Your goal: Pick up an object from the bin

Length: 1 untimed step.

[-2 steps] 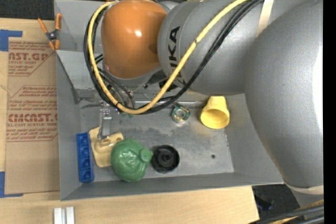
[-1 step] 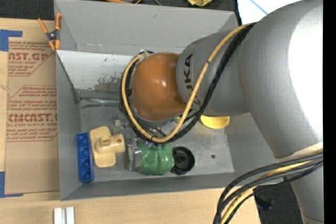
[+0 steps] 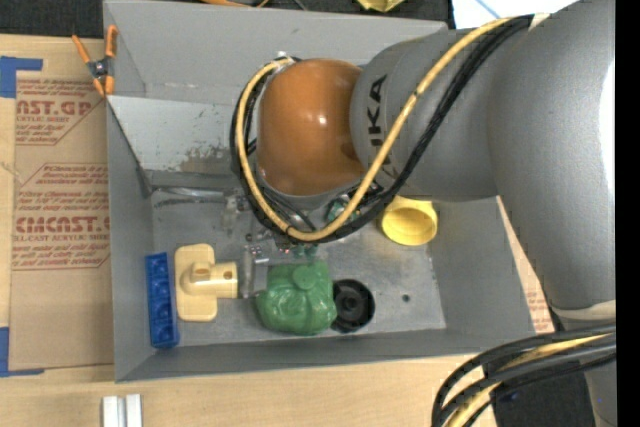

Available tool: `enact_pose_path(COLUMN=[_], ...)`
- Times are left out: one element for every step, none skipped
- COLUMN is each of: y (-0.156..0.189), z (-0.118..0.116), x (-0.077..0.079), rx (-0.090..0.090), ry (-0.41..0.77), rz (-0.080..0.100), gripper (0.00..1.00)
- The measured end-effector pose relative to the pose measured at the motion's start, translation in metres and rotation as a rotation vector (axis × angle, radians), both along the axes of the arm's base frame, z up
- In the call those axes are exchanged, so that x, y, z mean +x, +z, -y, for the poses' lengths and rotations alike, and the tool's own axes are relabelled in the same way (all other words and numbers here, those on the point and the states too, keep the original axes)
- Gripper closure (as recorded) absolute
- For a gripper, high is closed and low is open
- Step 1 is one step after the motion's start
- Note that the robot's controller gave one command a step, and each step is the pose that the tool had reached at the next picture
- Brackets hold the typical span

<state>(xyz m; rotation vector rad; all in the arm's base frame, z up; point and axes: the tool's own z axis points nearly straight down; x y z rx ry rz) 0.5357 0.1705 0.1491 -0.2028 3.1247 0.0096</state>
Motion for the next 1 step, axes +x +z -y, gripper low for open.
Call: enact_pose_path(y=[-0.0492], z=[-0.0615], x=[-0.0449], rx=[-0.011], ry=[0.433], rz=[-0.013], gripper=[0.00])
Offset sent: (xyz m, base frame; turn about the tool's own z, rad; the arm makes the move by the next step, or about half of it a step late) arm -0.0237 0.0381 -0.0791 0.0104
